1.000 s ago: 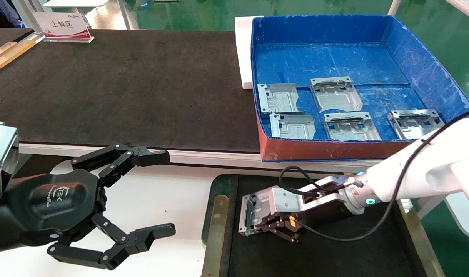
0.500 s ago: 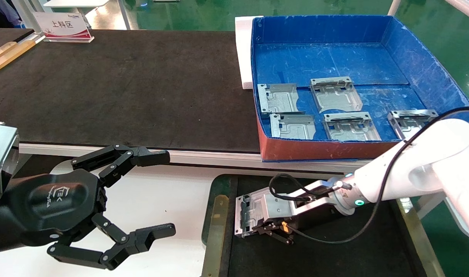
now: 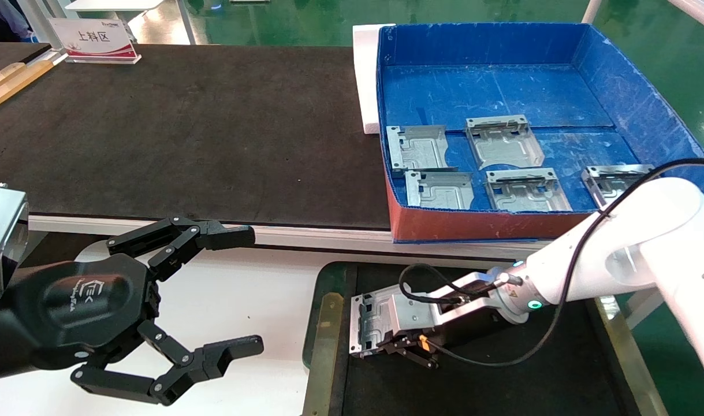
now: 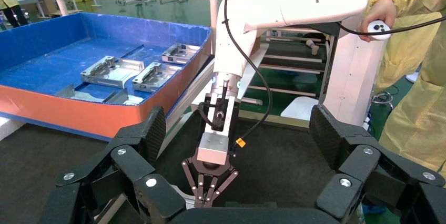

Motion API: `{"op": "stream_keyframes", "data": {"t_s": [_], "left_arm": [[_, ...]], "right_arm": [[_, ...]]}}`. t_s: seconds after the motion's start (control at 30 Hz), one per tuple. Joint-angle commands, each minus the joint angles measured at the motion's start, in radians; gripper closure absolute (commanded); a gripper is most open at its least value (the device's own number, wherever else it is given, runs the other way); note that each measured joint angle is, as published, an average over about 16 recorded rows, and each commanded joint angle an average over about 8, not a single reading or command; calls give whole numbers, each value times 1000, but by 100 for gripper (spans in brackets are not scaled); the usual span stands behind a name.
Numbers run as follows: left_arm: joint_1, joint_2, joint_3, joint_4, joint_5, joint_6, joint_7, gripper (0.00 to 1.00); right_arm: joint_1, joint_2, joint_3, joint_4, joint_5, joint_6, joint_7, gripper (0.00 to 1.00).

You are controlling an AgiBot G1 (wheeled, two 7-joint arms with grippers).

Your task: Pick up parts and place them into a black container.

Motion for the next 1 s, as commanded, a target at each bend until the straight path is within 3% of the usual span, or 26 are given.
{"op": "stream_keyframes", "data": {"t_s": [0.03, 0.13, 0.2, 0.63, 0.87, 1.0], "left_arm": [[0, 0, 0, 0, 0, 0, 0, 0], [0, 0, 0, 0, 0, 0, 0, 0], [0, 0, 0, 0, 0, 0, 0, 0], [0, 0, 0, 0, 0, 0, 0, 0], [0, 0, 0, 0, 0, 0, 0, 0], [0, 0, 0, 0, 0, 0, 0, 0]], "right_arm": [[-1, -3, -1, -5, -2, 2, -3, 48], [0, -4, -3, -9, -4, 4, -7, 14], [3, -3, -3, -11, -4, -1, -9, 0], [39, 20, 6, -22, 9, -43, -29, 0], [85, 68, 28, -4, 46, -161, -49, 0], [101, 115, 36, 66, 86, -216, -48, 0]]}}
